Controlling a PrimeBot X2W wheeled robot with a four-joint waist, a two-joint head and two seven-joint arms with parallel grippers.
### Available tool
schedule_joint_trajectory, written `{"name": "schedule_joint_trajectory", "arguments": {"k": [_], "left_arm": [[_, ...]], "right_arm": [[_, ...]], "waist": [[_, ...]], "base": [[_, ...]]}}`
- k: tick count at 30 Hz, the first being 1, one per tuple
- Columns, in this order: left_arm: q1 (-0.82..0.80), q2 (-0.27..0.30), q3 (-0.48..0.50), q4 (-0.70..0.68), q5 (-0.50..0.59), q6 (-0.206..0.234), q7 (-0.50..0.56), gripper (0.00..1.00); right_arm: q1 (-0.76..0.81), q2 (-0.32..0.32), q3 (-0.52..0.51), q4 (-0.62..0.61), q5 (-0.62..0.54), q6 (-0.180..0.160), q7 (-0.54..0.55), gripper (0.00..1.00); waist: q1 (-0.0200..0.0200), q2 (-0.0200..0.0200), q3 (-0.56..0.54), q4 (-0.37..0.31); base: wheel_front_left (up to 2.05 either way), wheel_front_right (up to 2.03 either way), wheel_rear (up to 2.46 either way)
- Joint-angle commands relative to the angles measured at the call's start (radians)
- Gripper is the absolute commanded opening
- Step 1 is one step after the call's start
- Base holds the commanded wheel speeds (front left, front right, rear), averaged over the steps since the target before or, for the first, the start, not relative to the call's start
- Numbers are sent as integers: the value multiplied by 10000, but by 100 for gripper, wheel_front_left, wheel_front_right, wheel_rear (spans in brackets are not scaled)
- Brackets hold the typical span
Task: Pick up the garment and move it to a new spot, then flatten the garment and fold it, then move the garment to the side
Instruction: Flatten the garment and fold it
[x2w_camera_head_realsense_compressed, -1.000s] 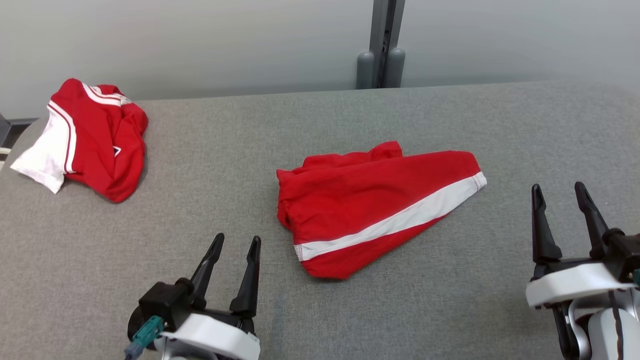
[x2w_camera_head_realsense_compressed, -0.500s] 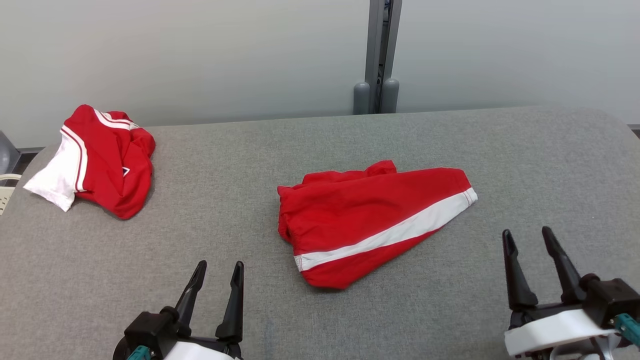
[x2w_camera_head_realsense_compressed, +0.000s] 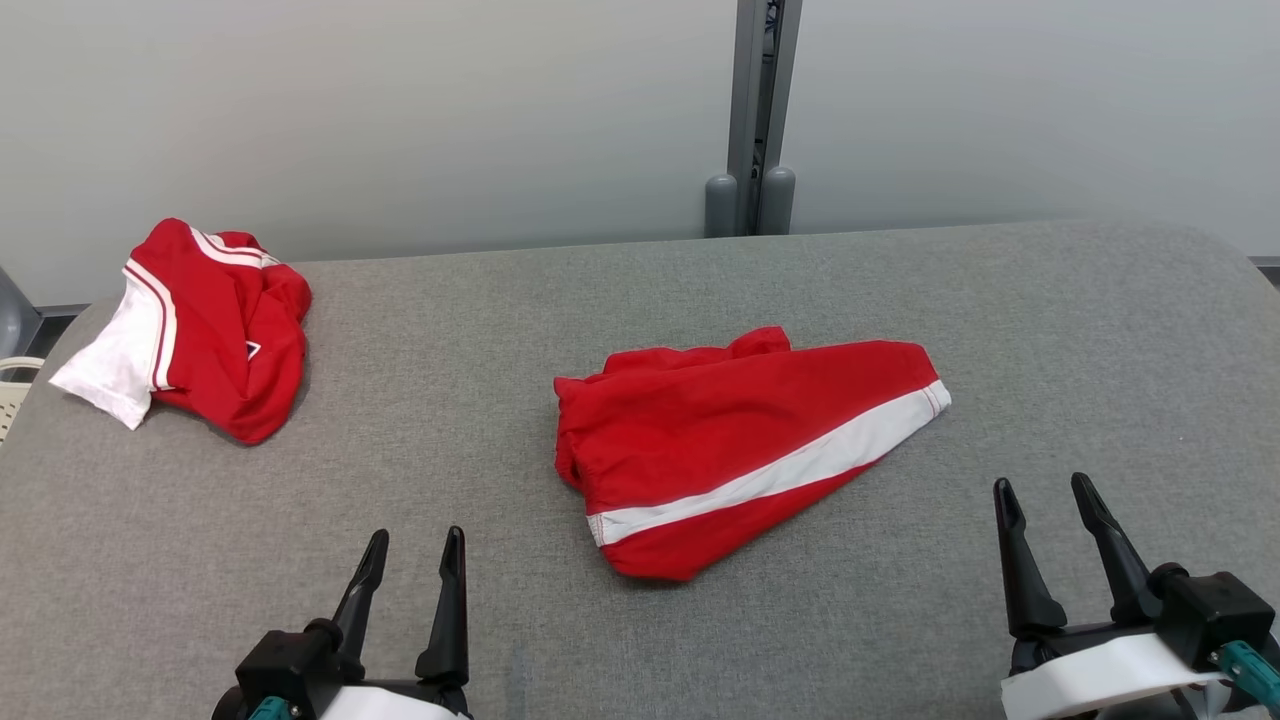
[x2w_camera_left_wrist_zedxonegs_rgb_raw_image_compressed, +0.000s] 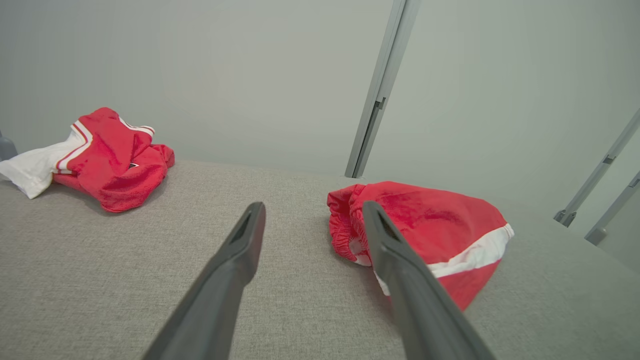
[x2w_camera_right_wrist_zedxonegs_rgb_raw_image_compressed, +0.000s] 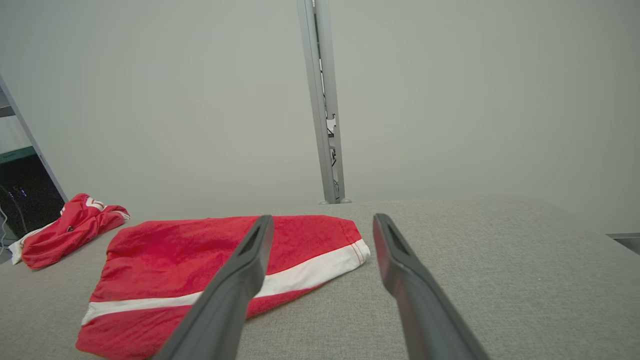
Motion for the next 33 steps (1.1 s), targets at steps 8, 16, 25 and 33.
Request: {"name": "schedule_joint_trajectory", "arguments": {"k": [8,16,25,33], "left_arm": [[-95,38,13,295,44,-28,-2,100],[-756,39,-554,1605,-41,-533,321,100],[-2244,45,-1371,2890,-1333,-1101,1957,100],[-3409,42,-1700,3795,-2859,-1344,2995,100]], "right_arm": [[-56,-53,-52,118,77,3,-53,100],[-178,-53,-52,218,-18,3,-53,100],[-443,-51,11,309,-82,3,-53,100],[-653,-53,-31,279,-89,3,-53,100]], "waist": [[0,-1,11,52],[0,-1,167,23],[0,-1,566,-266],[0,-1,955,-529]], "base": [[0,0,0],[0,0,0],[0,0,0],[0,0,0]]}}
